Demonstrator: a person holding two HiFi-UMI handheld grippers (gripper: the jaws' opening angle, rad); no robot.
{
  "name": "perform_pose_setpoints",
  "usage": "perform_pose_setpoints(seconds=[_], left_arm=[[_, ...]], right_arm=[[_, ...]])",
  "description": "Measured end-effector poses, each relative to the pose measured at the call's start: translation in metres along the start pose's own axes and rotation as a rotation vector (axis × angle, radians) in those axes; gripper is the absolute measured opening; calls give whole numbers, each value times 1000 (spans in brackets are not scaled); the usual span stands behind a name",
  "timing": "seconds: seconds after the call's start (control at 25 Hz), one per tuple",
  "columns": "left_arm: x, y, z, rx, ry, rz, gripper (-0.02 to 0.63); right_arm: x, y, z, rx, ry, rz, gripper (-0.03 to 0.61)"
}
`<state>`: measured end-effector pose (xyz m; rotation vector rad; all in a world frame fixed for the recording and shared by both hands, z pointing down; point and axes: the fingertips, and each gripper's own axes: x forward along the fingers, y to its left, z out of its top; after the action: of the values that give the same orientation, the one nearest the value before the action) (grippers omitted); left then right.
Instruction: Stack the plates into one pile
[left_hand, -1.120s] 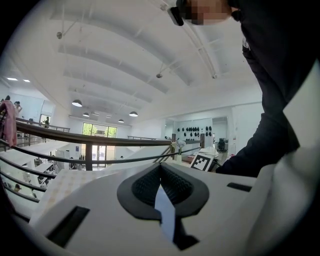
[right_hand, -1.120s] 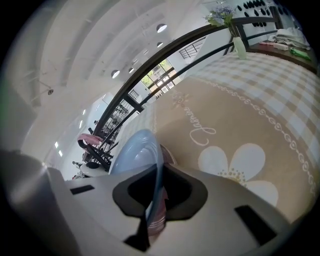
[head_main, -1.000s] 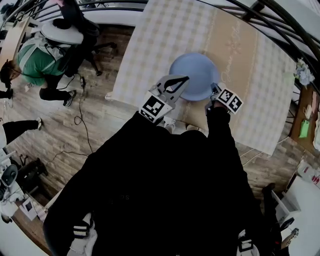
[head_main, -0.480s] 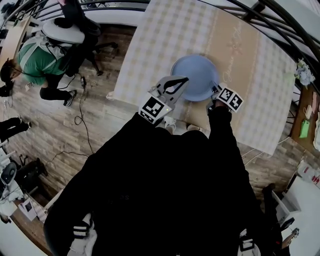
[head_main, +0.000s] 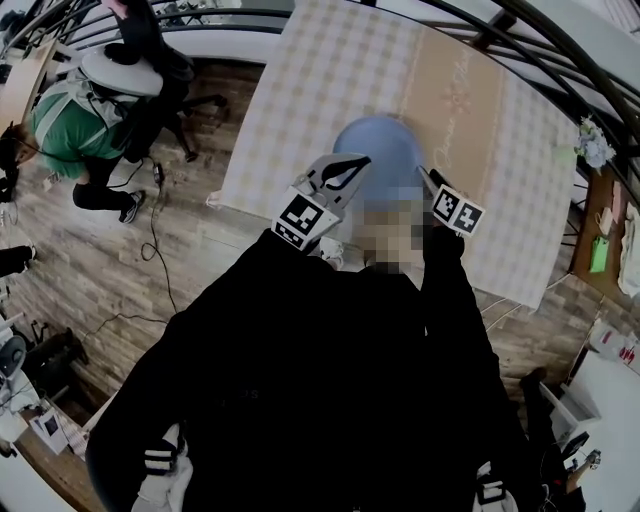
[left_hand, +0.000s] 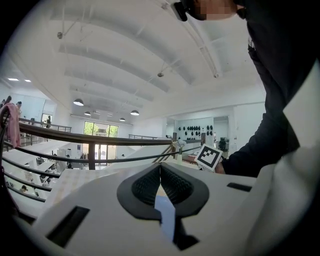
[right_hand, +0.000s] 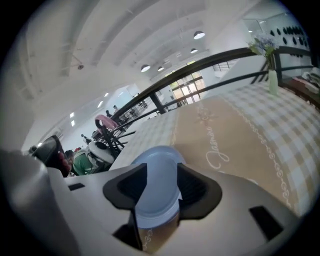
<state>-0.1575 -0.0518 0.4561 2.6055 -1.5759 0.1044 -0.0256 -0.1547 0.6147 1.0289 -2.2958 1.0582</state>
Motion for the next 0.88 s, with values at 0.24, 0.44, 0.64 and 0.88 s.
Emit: perform_pose_setpoints(seconds=[0.24,0.44,0.64,0.88], left_arm=[[-5,-7,20,16,-21,-17,20],[-10,-14,37,24,-41,-45,20],[-16,-28,59,39,-66,-77,20],[-17,-40,79,21,-84,-120,20]], right_arm=[[-38,66,21,-140,-111,221,141],[-80,116,38,-292,-208,315,111],[-124,152,55,-427,-313,340,27],[-157,175,65,-545,-398,353,6]])
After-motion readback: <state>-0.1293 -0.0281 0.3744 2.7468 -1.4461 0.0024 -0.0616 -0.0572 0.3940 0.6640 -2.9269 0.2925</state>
